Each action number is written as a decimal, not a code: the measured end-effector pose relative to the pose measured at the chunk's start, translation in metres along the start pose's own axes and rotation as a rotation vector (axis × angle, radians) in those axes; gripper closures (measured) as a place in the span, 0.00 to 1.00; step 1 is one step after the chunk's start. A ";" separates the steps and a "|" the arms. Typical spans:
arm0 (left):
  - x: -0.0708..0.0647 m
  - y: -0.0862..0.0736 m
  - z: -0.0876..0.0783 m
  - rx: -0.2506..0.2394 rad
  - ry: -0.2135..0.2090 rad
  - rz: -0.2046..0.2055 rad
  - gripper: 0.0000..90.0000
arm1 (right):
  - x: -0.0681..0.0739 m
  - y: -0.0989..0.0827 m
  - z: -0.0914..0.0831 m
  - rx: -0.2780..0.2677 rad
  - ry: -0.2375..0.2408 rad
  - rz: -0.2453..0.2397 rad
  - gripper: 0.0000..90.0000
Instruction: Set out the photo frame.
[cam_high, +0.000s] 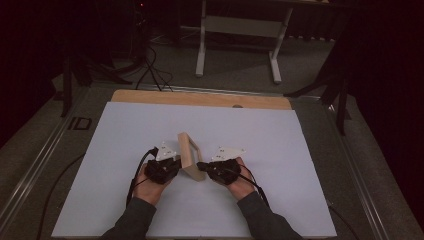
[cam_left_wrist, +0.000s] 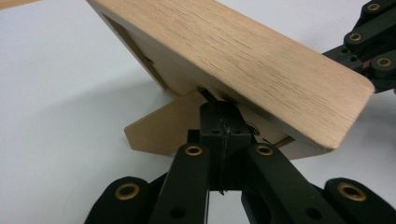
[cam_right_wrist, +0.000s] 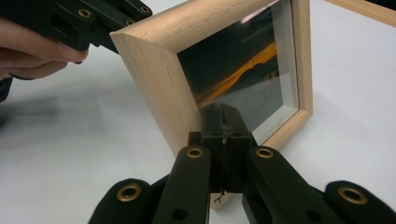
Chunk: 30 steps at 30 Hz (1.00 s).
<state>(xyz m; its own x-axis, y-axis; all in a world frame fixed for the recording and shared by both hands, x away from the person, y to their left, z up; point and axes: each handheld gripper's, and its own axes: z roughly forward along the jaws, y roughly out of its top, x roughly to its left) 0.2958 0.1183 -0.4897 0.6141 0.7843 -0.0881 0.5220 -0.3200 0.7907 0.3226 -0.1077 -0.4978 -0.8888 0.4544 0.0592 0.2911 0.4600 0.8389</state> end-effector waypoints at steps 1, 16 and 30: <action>0.000 0.000 0.000 0.000 0.002 0.000 1.00 | 0.001 0.000 0.001 -0.001 0.001 -0.001 1.00; 0.008 -0.004 0.002 -0.011 0.007 -0.027 0.99 | 0.009 0.003 0.008 -0.001 0.008 -0.015 1.00; 0.025 -0.007 -0.008 -0.046 0.007 -0.117 0.77 | -0.003 0.003 0.000 -0.023 -0.049 0.024 0.85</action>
<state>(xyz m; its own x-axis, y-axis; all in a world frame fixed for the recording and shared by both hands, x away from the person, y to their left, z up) 0.3027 0.1439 -0.4926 0.5465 0.8185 -0.1772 0.5617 -0.2014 0.8024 0.3257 -0.1078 -0.4954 -0.8630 0.5024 0.0534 0.3037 0.4314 0.8495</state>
